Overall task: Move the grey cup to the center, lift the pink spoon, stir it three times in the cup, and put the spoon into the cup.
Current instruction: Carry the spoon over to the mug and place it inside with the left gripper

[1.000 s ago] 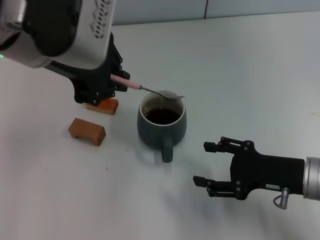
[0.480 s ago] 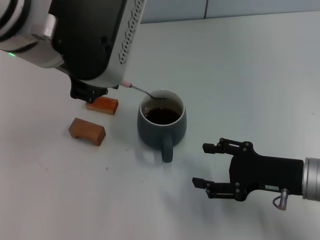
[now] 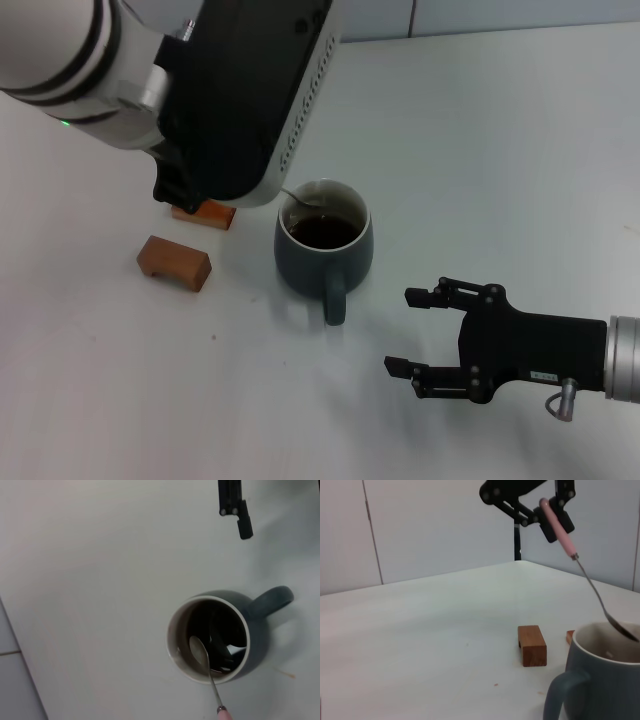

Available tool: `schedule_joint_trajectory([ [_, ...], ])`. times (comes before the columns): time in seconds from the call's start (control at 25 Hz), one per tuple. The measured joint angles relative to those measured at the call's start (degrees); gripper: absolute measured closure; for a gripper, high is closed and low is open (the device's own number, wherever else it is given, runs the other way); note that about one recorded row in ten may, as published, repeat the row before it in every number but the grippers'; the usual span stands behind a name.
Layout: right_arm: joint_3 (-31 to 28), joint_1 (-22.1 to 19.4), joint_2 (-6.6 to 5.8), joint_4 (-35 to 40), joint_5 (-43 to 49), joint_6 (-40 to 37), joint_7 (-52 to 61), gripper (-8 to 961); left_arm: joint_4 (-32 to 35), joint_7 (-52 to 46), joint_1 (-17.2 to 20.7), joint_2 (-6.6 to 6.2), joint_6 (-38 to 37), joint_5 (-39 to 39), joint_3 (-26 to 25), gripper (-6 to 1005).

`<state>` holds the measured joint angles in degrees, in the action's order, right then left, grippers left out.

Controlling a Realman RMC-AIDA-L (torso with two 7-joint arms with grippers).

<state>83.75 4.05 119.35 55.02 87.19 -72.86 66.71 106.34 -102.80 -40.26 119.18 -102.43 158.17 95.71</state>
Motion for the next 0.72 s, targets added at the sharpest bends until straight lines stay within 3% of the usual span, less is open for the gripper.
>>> schedule_joint_trajectory([
  [0.72,0.1,0.2,0.00,-0.1,0.0,0.0,0.0,134,-6.7,-0.4,-0.9,-0.01,6.1,4.6,9.0,850],
])
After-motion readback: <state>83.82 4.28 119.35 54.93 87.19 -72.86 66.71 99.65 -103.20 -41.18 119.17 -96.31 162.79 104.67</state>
